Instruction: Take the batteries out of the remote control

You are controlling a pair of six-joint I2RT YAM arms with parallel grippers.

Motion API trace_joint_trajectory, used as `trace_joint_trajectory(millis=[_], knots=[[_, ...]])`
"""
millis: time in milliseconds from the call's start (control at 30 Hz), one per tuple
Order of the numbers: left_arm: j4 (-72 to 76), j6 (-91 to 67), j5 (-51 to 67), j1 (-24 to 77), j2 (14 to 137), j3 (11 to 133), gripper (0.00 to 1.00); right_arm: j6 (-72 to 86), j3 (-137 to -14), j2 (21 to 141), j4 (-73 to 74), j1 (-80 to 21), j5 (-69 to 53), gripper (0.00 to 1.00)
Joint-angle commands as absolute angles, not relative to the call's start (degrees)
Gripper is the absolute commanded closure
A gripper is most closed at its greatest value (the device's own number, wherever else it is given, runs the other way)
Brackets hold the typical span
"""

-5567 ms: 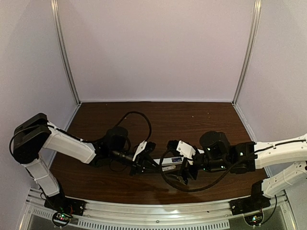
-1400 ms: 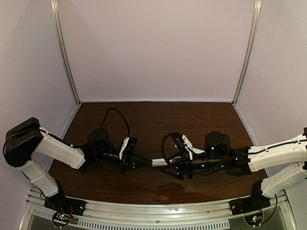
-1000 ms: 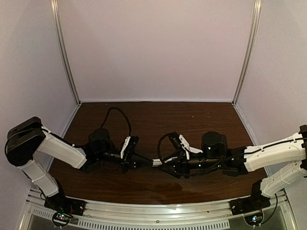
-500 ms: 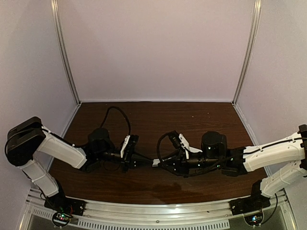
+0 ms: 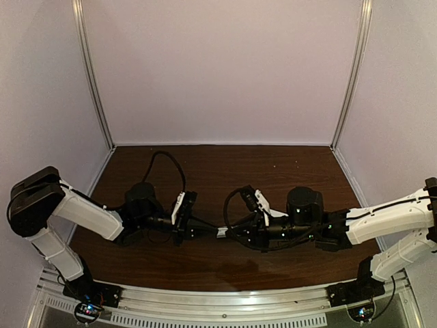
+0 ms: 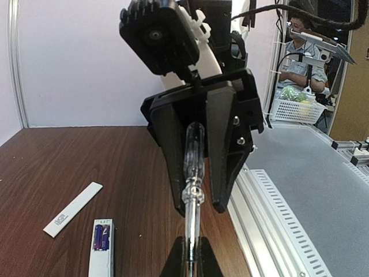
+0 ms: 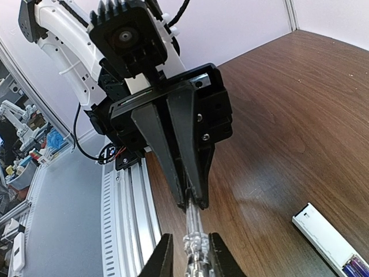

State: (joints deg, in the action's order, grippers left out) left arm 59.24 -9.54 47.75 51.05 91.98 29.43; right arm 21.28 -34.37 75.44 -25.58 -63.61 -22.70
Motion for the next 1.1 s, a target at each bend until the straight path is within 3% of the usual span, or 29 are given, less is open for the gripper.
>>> trace_joint_trajectory(millis=[0, 200, 500, 1067], knots=[[62.49, -10.14, 47.03, 51.06, 92.94, 29.97, 1.00, 21.47, -35.24, 75.81, -27.59, -63.52, -22.32, 0.80], [62.58, -10.15, 46.98, 51.06, 93.05, 29.97, 1.00, 21.58, -35.46, 76.28, -27.66, -63.47, -22.37, 0.85], [62.84, -10.24, 47.02, 51.06, 93.34, 30.10, 1.00, 21.63, -35.77, 76.48, -27.60, -63.54, -21.75, 0.72], [62.70, -10.12, 47.02, 51.02, 93.77, 30.37, 1.00, 21.75, -36.38, 77.43, -28.02, -63.50, -21.18, 0.79]])
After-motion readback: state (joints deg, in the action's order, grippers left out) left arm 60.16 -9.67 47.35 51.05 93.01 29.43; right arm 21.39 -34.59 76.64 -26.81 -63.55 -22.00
